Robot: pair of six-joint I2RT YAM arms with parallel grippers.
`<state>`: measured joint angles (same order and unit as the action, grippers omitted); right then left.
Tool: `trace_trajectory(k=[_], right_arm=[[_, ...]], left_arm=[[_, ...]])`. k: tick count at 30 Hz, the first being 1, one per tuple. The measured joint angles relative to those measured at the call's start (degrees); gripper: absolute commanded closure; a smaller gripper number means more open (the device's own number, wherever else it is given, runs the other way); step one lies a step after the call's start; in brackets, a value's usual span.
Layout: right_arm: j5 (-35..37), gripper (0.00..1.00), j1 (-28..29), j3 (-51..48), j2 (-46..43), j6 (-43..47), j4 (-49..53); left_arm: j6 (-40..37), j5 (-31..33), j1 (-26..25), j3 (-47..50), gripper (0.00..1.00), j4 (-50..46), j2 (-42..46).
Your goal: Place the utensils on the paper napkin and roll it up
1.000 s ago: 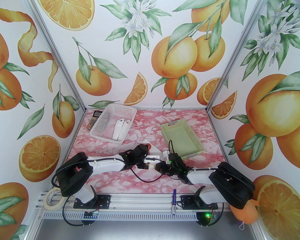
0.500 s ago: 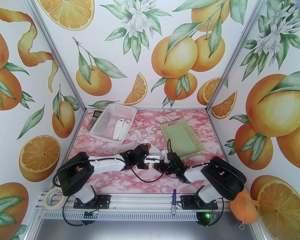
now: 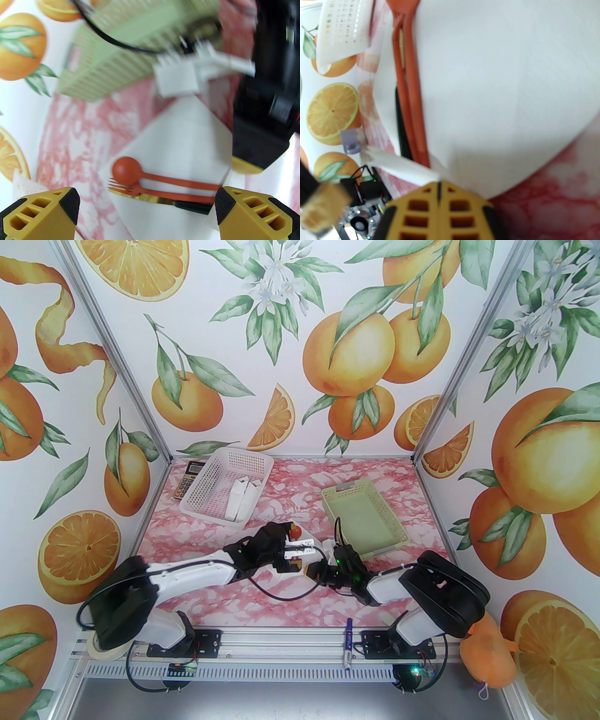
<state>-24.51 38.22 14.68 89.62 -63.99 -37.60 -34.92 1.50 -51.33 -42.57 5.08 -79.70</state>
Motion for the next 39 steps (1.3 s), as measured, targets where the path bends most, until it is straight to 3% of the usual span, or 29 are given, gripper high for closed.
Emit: trace_trajectory(k=[9, 16, 22, 28, 39], right_arm=[[0.0, 1.0, 0.0, 0.6, -0.4, 0.4, 1.8], [0.0, 1.0, 0.0, 1.0, -0.7, 0.8, 3.2], [0.3, 1.0, 0.1, 2.1, -1.5, 2.0, 6.4], [1.2, 1.0, 0.5, 3.2, -2.3, 3.2, 9.8], [1.7, 1.0, 0.8, 3.8, -2.6, 4.1, 11.5]], left_arm=[[19.8, 1.2, 4.0, 3.6, 0.0, -0.2, 16.0], [36.3, 2.7, 5.5, 5.7, 0.0, -9.1, 26.5], [47.0, -0.9, 8.2, 7.9, 0.05, -19.0, 31.5], [55.8, -9.0, 11.6, 10.7, 0.18, -23.5, 33.6], [64.3, -20.6, 15.7, 14.4, 0.56, -24.7, 30.1]])
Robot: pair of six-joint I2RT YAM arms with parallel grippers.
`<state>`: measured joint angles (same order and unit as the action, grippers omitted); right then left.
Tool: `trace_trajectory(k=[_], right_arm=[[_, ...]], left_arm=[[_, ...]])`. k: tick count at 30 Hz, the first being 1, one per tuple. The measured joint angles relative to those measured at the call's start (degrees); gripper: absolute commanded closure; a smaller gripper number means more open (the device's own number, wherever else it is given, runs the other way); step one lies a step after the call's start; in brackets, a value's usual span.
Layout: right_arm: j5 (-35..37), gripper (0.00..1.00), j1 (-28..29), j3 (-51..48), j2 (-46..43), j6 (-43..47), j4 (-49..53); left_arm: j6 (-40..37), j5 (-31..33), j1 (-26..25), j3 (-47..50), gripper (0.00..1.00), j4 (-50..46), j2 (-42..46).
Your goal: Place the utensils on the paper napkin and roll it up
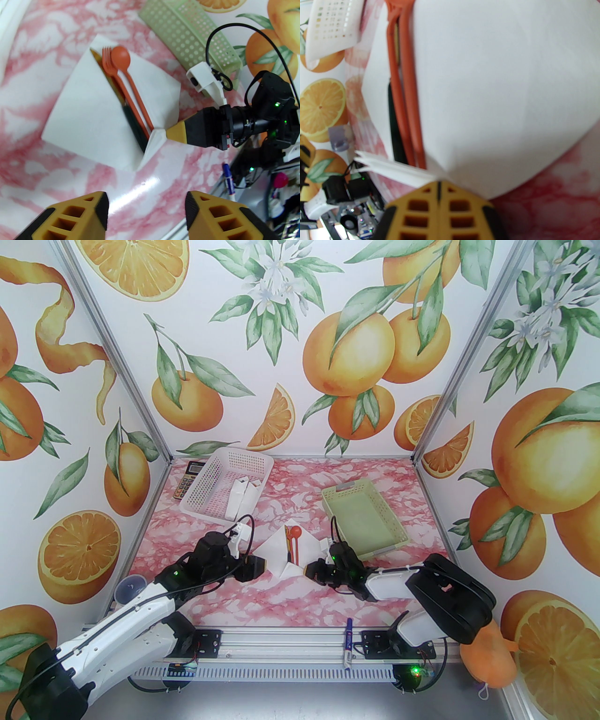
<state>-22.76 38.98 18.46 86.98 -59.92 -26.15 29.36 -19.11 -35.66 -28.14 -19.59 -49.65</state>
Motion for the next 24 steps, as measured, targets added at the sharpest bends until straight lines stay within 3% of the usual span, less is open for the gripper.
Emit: trace_trajectory(k=[5, 11, 24], right_arm=[[0.0, 1.0, 0.0, 0.3, 0.0, 0.2, 0.6], [0.0, 1.0, 0.0, 0.3, -0.1, 0.4, 0.8], [0.1, 1.0, 0.0, 0.5, -0.2, 0.9, 1.6]], left_arm=[[1.2, -3.1, 0.7, 1.8, 0.71, 0.8, -1.6], [1.9, -5.5, 0.7, 3.0, 0.83, 2.3, -3.3], [3.5, -11.2, 0.4, 6.7, 0.93, 13.5, -12.2]])
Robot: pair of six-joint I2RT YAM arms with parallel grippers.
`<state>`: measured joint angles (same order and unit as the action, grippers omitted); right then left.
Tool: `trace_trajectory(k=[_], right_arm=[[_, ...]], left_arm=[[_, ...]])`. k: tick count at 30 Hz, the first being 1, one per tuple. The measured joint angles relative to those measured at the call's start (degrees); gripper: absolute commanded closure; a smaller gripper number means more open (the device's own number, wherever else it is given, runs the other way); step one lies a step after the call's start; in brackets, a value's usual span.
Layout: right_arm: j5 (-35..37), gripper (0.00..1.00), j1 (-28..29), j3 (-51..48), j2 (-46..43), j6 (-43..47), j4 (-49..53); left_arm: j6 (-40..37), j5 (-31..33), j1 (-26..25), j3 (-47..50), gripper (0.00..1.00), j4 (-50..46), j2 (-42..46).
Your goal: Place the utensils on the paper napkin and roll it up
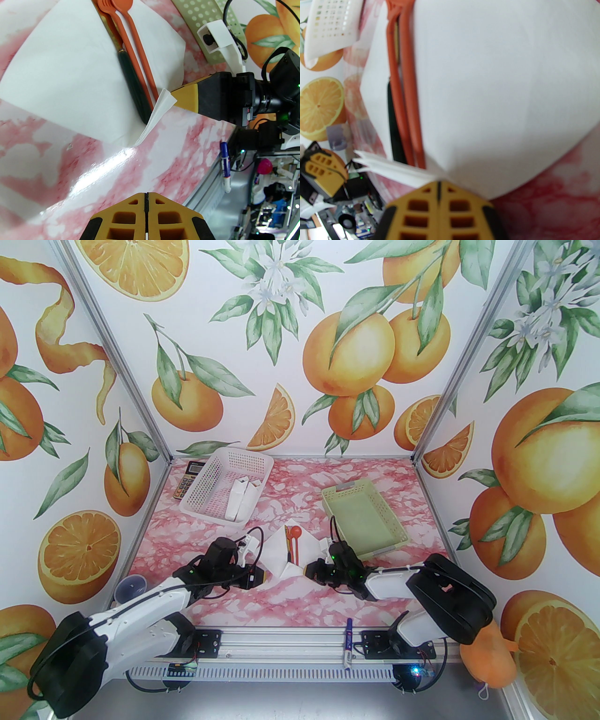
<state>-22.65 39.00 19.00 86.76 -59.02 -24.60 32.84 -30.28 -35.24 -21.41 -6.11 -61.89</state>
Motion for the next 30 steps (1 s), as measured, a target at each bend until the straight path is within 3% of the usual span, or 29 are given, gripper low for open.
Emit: trace_trajectory(k=[13, 30], right_arm=[[0.6, 1.0, 0.3, 0.0, -0.2, 0.2, 0.2], [0.7, 1.0, 0.3, 0.1, -0.2, 0.2, 0.4]], left_arm=[[0.8, -1.1, -7.1, -0.5, 0.95, 10.8, -14.5], [-0.4, 0.2, -7.6, -5.4, 0.94, 15.1, -23.7]])
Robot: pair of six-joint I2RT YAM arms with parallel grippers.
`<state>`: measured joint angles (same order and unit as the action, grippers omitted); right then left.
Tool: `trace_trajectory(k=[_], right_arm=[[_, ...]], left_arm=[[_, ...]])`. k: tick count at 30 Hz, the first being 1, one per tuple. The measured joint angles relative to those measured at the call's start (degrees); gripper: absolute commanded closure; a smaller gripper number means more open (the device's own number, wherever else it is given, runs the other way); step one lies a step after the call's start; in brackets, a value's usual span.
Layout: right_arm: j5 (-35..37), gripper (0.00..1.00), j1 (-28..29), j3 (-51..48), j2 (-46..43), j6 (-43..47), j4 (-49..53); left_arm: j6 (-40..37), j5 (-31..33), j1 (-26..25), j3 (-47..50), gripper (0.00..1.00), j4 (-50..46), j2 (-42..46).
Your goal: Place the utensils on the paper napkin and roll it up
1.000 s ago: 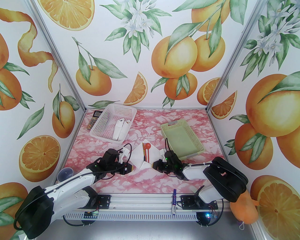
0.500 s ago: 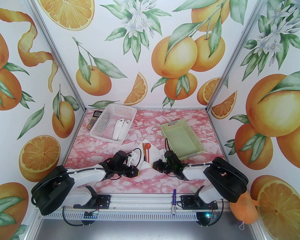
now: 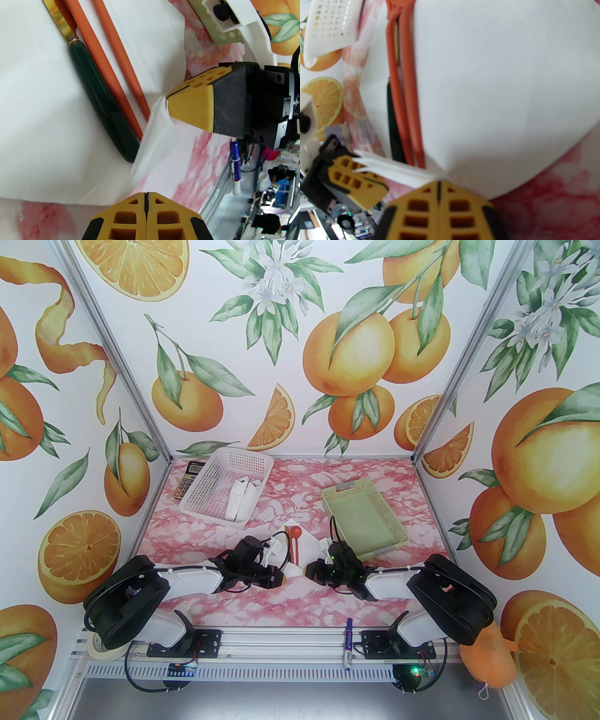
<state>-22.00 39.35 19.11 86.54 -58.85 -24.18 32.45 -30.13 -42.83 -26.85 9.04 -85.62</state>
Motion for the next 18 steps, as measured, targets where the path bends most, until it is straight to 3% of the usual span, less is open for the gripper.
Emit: trace_trajectory(k=[18], right_arm=[[0.2, 1.0, 0.1, 0.0, -0.2, 0.3, 0.2]], left_arm=[[-2.4, 4.8, 0.0, -2.0, 0.95, 0.1, -2.5]])
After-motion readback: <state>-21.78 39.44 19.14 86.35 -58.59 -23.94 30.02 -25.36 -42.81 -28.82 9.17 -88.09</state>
